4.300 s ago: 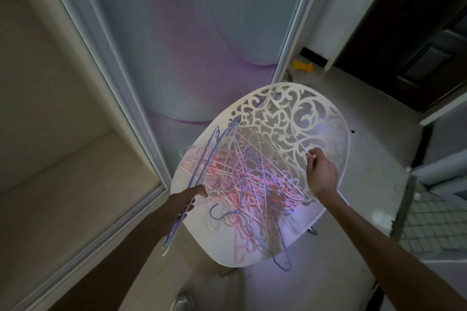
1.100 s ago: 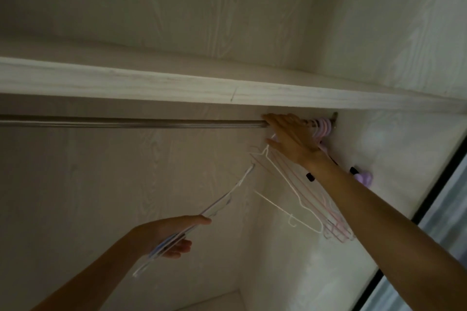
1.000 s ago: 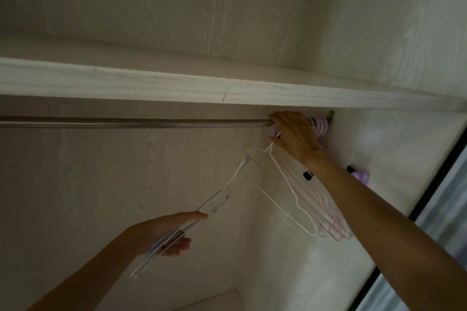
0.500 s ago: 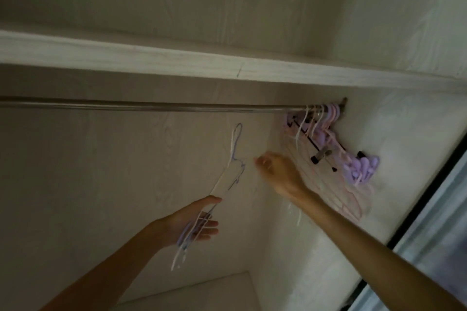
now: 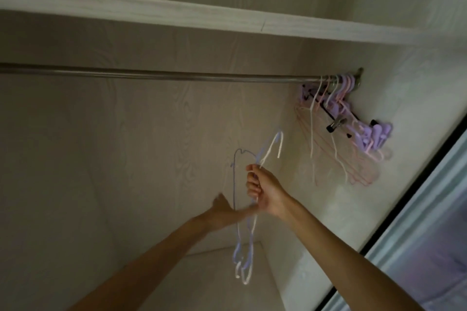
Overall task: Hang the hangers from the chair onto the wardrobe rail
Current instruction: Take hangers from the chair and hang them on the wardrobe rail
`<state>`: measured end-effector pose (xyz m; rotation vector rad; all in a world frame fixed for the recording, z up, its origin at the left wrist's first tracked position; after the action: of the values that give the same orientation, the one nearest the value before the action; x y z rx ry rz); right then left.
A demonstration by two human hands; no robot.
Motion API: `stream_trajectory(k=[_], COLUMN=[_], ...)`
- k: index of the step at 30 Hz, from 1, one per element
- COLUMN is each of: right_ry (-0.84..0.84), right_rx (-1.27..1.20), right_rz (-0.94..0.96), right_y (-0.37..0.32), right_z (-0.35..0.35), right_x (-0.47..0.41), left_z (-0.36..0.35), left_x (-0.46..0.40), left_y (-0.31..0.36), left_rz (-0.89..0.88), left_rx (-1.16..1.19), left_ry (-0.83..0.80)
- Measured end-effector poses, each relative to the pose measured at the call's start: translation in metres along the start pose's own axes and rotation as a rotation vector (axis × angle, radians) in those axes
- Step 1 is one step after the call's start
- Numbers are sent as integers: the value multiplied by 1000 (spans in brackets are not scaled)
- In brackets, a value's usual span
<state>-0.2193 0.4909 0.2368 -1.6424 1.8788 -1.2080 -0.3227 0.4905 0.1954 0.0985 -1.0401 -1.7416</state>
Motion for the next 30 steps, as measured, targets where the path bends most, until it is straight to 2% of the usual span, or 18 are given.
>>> stream_trajectory(k=[3, 4, 6, 10, 13, 16, 18, 22, 26, 30], right_ry=[-118, -156, -204, -230, -217, -36, -2, -90, -125, -276], right_rx=[143, 189, 289, 422, 669, 858, 1005, 1062, 1293, 1610], right_rz=[-78, -108, -131, -114, -73, 30, 142, 138, 356, 484], right_y=[15, 23, 36, 45, 41, 15, -14, -33, -55, -64], right_z=[-3, -4, -9, -14, -3, 31, 42, 40, 8, -31], right_x=[14, 19, 27, 37, 37, 26, 25, 34, 48, 52], left_z=[71, 85, 86, 59, 59, 76, 93, 128, 138, 135], left_x=[-4, -6, -4, -10, -12, -14, -17, -19, -20, -21], left_y=[17, 24, 42, 43, 35, 19, 4, -7, -3, 0], left_rz=[-114, -154, -230, -225, -218, -192, -135, -125, -110, -82], left_rx=[146, 168, 89, 67, 2, 171, 202, 75, -75, -78], left_ry=[277, 306, 254, 119, 202, 246, 271, 361, 322, 261])
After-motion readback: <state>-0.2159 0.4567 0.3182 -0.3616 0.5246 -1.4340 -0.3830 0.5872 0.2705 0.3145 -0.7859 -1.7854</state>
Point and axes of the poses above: each hand's wrist, its own x-axis away from the middle knuckle, its own z-axis out of the back of the hand, y = z × x, the point moved 10 cm from there along -x, towards the middle knuckle, and after that the axes turned 15 degrees about -x, right-handed, at the moved point
